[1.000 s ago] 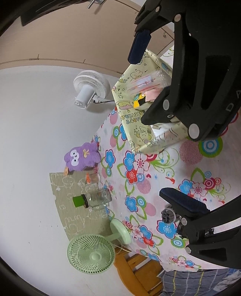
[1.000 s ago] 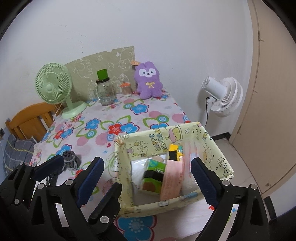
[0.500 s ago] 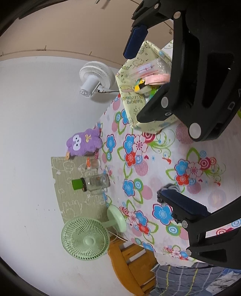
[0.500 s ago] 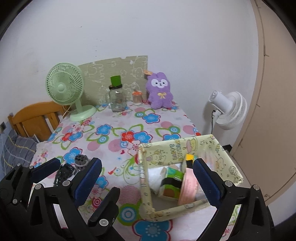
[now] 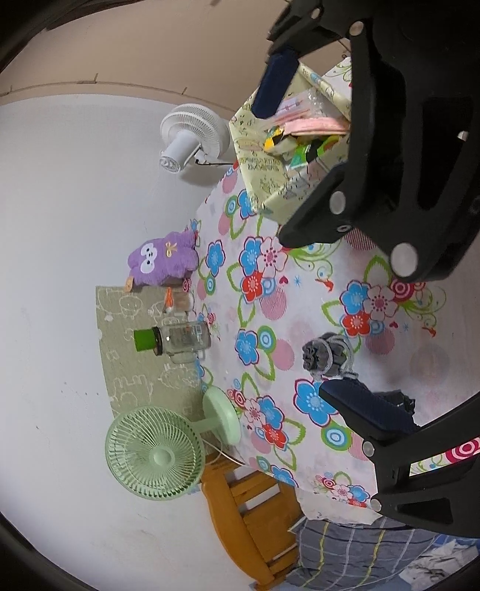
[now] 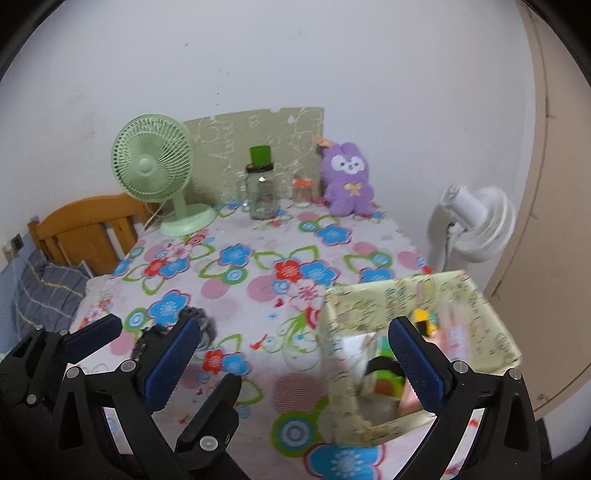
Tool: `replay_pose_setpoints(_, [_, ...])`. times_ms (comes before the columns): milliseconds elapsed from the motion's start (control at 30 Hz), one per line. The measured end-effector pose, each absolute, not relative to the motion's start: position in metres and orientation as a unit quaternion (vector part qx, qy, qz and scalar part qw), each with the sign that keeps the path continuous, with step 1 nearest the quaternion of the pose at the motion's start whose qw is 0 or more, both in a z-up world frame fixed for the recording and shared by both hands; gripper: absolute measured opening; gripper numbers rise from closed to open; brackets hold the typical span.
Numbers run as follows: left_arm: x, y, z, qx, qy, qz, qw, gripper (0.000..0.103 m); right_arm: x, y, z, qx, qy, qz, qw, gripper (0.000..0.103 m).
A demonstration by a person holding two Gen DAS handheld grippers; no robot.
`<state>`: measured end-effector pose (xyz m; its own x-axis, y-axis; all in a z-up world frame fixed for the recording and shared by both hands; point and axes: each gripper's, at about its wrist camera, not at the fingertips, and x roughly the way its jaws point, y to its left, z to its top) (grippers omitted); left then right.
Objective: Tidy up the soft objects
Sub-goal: 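Withdraw both tools from the box toward the black cloth items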
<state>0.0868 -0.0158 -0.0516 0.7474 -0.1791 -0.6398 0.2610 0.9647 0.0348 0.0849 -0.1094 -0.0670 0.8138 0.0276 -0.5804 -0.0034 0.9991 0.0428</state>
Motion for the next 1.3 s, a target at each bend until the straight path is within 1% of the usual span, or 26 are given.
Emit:
replay_pose_setpoints(767, [0.118, 0.04, -0.099, 0.044, 0.375, -0.071, 0.923, 0.097, 0.124, -0.053, -0.111, -0.018, 0.326, 0.05, 0.944, 0.102])
replay_pose_setpoints(1300, [0.145, 0.073, -0.14, 0.033, 0.419, -0.021, 0.907, 0.097, 0.162, -0.021, -0.152, -0.041, 0.368, 0.096, 0.924, 0.093])
